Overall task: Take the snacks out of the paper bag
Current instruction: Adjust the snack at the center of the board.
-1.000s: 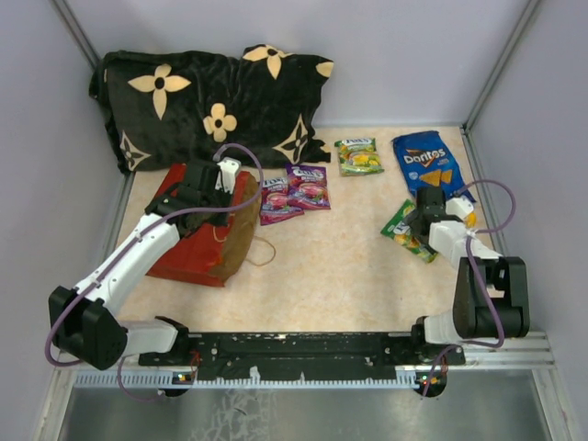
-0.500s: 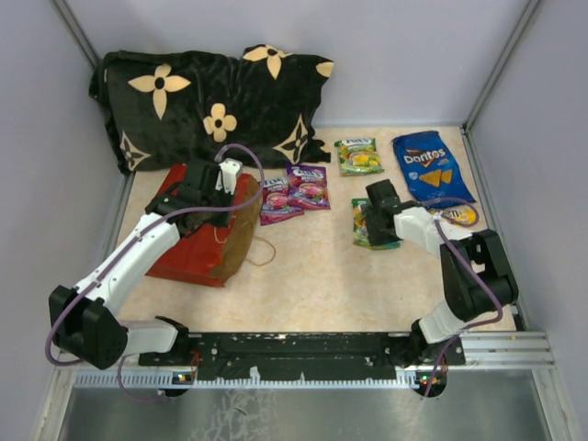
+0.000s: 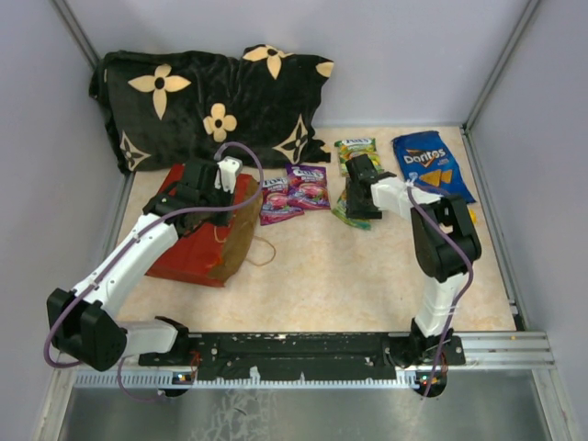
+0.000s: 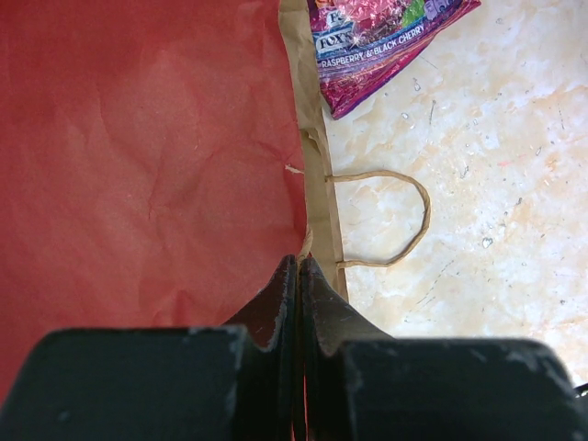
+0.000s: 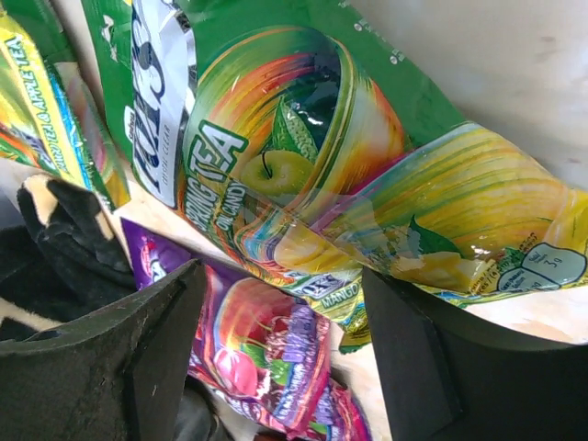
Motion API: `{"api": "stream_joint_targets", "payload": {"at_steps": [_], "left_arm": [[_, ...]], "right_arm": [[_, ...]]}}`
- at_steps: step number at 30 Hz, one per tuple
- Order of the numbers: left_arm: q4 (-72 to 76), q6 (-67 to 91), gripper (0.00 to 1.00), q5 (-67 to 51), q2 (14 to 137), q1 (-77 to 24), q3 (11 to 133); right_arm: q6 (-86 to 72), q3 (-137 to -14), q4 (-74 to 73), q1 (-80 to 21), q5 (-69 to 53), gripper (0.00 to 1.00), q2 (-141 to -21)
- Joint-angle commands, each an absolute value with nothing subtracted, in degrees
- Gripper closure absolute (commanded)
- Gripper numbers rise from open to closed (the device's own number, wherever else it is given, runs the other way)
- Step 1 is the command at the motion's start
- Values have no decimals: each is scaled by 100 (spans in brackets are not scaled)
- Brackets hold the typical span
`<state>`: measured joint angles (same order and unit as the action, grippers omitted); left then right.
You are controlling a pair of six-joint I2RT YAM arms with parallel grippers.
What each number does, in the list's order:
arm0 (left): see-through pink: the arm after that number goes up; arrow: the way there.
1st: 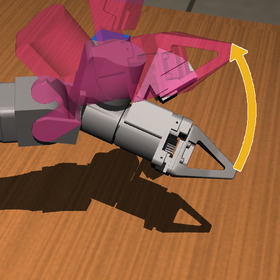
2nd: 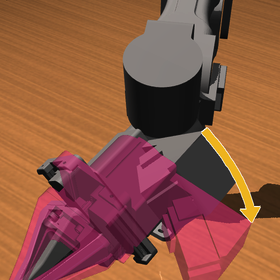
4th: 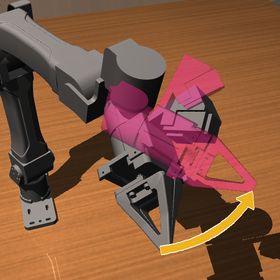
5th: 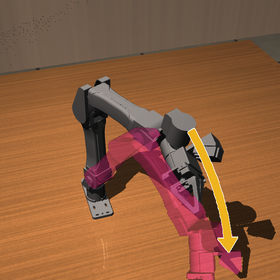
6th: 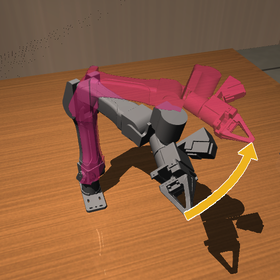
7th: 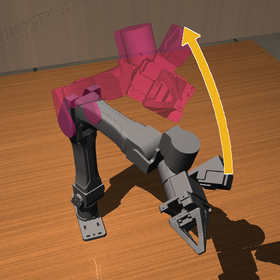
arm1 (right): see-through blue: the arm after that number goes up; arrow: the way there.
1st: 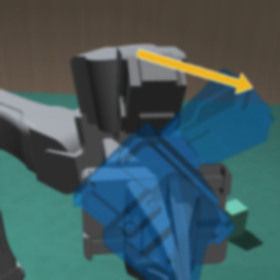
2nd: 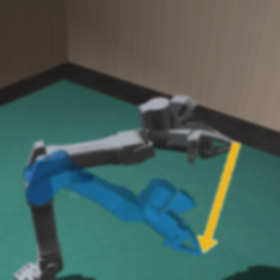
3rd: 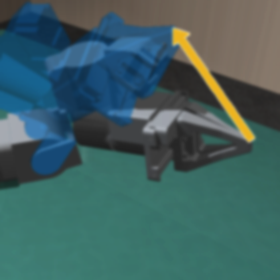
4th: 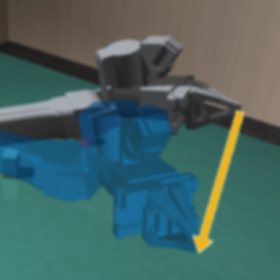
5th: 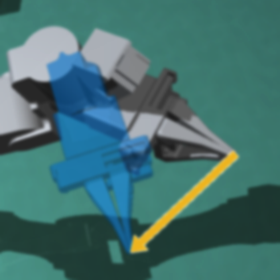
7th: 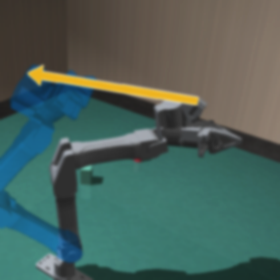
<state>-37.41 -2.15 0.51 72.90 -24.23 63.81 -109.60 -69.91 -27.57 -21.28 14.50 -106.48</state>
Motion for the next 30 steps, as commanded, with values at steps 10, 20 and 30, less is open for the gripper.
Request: {"api": "stream_joint_targets", "payload": {"at_steps": [10, 20, 30], "left_arm": [[-3817, -220, 94, 231, 7312, -2403, 6588], [-3788, -210, 94, 318, 7268, -2399, 6528], [-3853, -182, 94, 465, 7297, -2397, 6576]], "right_arm": [[-9391, -8880, -3280, -1872, 1695, 27, -12261], [-7829, -7503, -2814, -1758, 1537, 21, -11225], [-7158, -6525, -2445, -1307, 1564, 18, -10639]]}}
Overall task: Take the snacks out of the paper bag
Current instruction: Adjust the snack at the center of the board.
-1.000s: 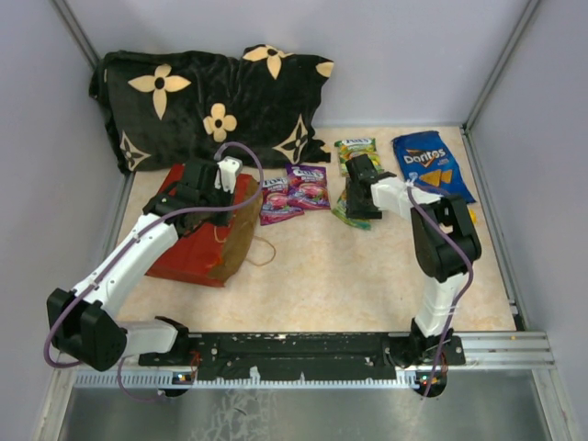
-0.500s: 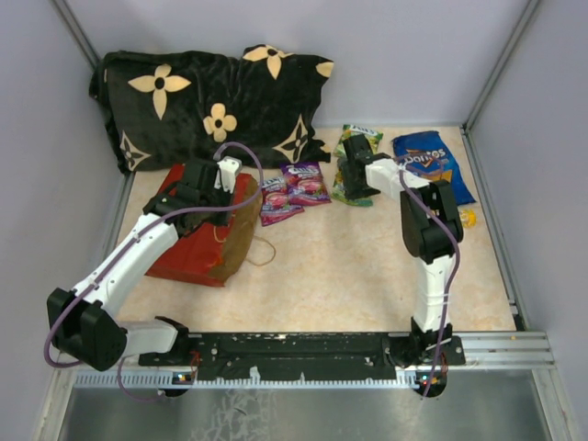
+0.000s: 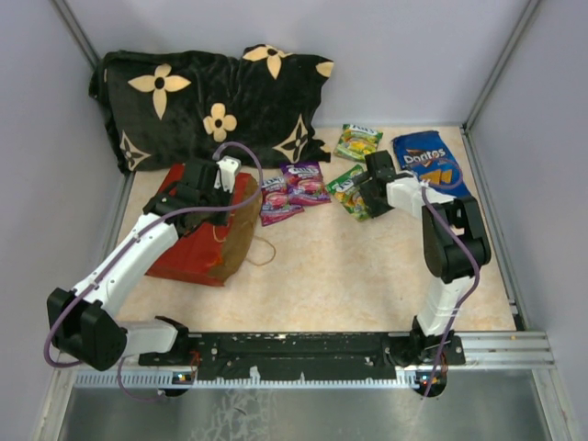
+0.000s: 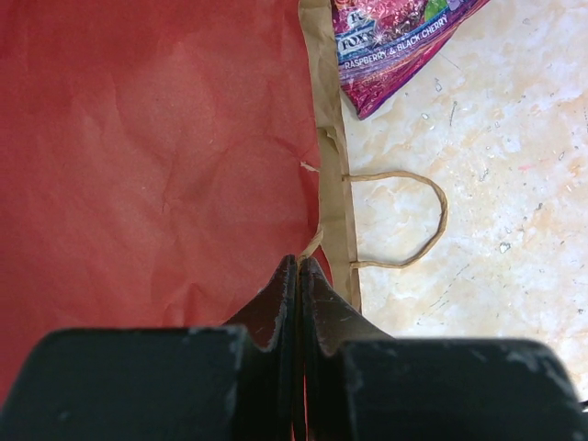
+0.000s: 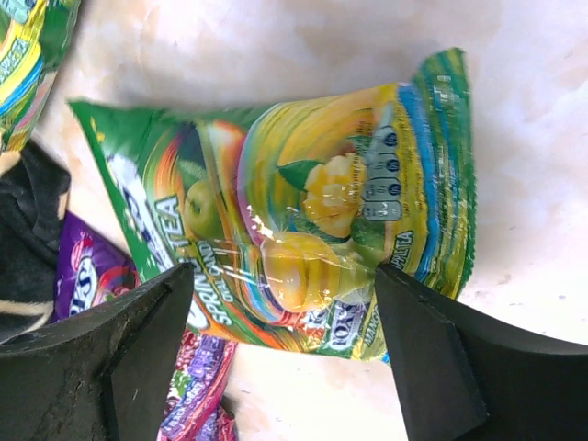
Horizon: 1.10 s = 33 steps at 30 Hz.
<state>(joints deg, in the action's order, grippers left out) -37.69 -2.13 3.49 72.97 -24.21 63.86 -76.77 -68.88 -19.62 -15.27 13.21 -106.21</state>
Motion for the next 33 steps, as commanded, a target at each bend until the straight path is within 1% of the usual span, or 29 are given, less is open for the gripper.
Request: {"api": "stream_joint_targets", "payload": {"at_steps": [1, 5, 8, 13, 23, 25, 26, 28, 30, 33], "left_arm": [[-3869, -177, 94, 479, 7315, -2398, 6601], [-3957, -143, 94, 529, 7367, -2401, 6676], [-3975, -128, 93, 560, 7366, -2401, 6672], [-3977, -114, 94, 588, 7406, -2395, 6670], [-4000, -111, 94, 624, 7488, -2399, 6707], [-4004, -106, 94, 632, 7514, -2398, 6699], [-4015, -115, 94, 646, 7520, -2397, 6697], [-4079, -114, 94, 657, 7537, -2399, 6718], [-4127, -106, 94, 652, 7533, -2396, 6719], [-4105, -103, 94, 658, 7512, -2399, 6671]], "right_arm": [[-7159, -6514, -2428, -1284, 1557, 18, -10646], [-7332, -6406, -2346, -1214, 1425, 18, -10689], [-7757, -6254, -2405, -1183, 1372, 18, -10683], [-8766, -5973, -2633, -1151, 1376, 19, -10466], [-10942, -5280, -2677, -1276, 1221, 24, -9784], [-10988, -5522, -2878, -1519, 1642, 25, -9614], [-10920, -5799, -3247, -1661, 1930, 25, -9561], [-10546, -6467, -3829, -1864, 2383, 21, -9530], [-10279, -7001, -4278, -1890, 2536, 17, -9545], [-9959, -7301, -4523, -1867, 2792, 15, -9512]]}}
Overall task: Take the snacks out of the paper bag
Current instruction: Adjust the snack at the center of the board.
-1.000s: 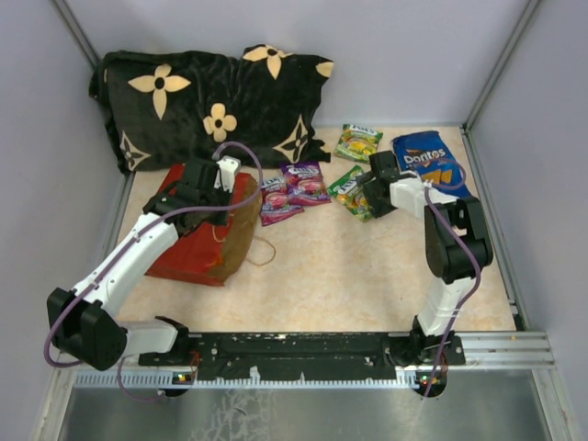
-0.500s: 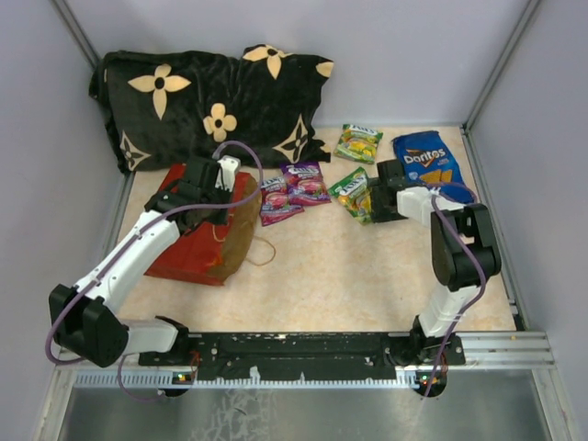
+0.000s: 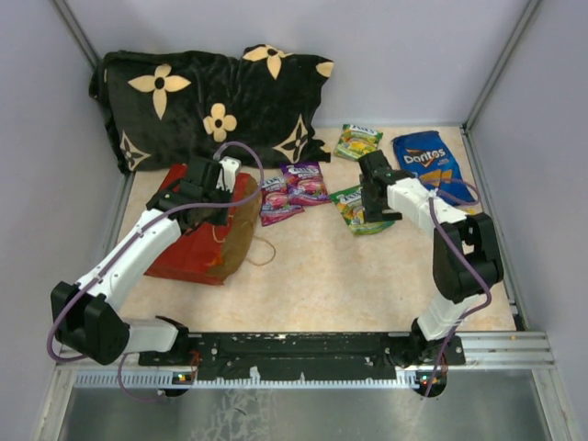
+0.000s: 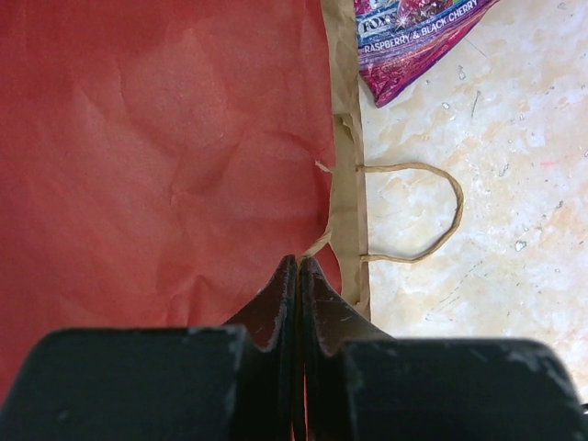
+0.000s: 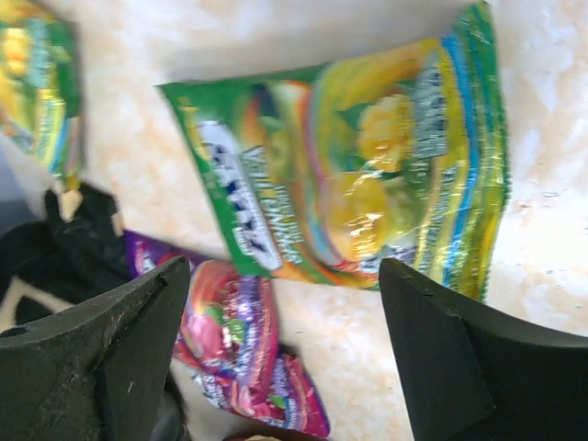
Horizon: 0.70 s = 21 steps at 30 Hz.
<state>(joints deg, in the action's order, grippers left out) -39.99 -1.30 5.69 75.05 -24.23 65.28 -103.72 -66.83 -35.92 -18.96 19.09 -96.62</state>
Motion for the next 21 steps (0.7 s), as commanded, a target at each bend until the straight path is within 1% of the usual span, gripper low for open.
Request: {"api": "stream_joint_targets", "payload": {"at_steps": [1, 7, 11, 16, 21], "left_arm": [[-4101, -110, 94, 658, 7507, -2399, 6663], [-4098, -101, 94, 670, 7491, -2397, 6632], [-4098, -101, 94, 750, 7476, -2398, 6597], [-4096, -90, 94, 756, 7473, -2399, 6608], [-4122, -79, 94, 692, 7535, -2400, 6605]], "right_arm": [[-9868, -7326, -4527, -1864, 2856, 15, -9510], [-9481, -7679, -4625, -1810, 2622, 13, -9883], [-9315, -7691, -4248, -1786, 2184, 14, -10318], [-9115, -7984, -4245, -1688, 1632, 17, -11110], [-9119, -7882, -4036, -1432, 1287, 19, -11431]]}}
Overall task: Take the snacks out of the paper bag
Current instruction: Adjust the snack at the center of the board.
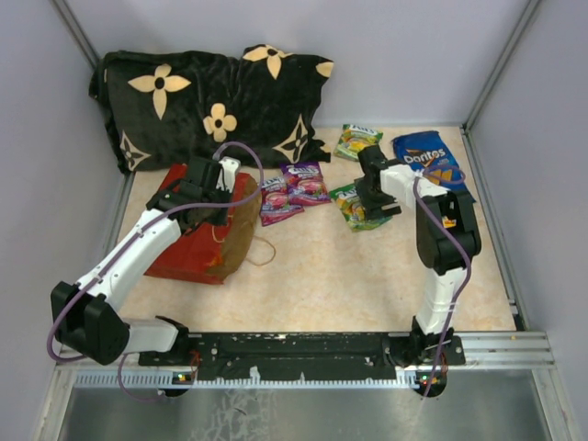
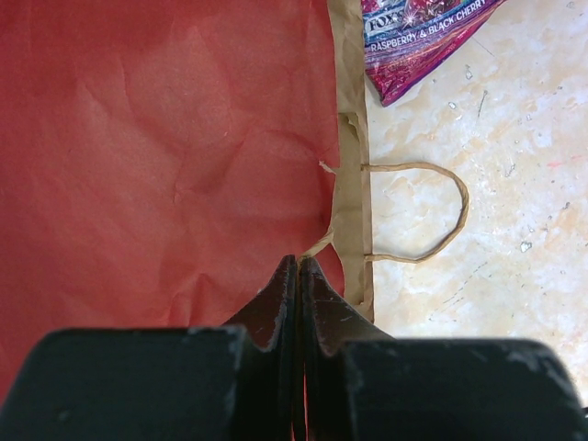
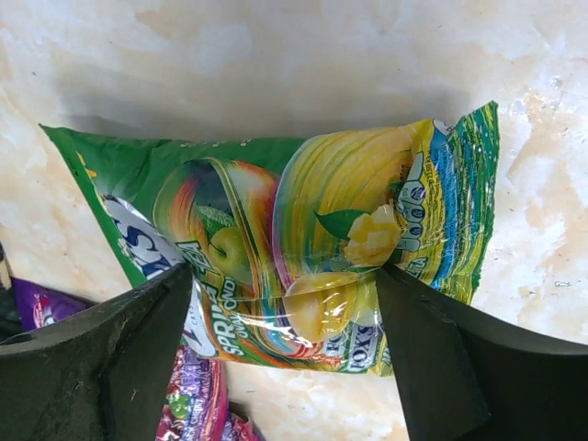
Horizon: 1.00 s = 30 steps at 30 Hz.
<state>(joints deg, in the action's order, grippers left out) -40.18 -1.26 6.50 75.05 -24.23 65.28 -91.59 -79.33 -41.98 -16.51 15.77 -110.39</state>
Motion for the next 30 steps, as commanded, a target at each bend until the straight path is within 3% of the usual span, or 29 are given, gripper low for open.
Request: {"api": "stream_joint_targets", "payload": {"at_steps": [1, 9, 18, 24, 30], "left_arm": [[-4133, -79, 94, 686, 7552, -2399, 6601], [-4140, -78, 94, 690, 7725, -2402, 6678], [-4178, -99, 94, 720, 7768, -2397, 6703], [-4092, -93, 95, 705, 7755, -2399, 6581], [-4061, -79, 95, 577, 7704, -2399, 6526]], "right_arm": [[-9135, -7806, -3982, -1363, 1231, 19, -11446], [-9487, -7484, -3789, -871, 1052, 21, -11364], [-9385, -8076, -3871, -896, 825, 21, -10950], [-9090, -9667, -4244, -1226, 1491, 16, -10593], [-8468, -11282, -4183, -1213, 1378, 15, -11870]]}}
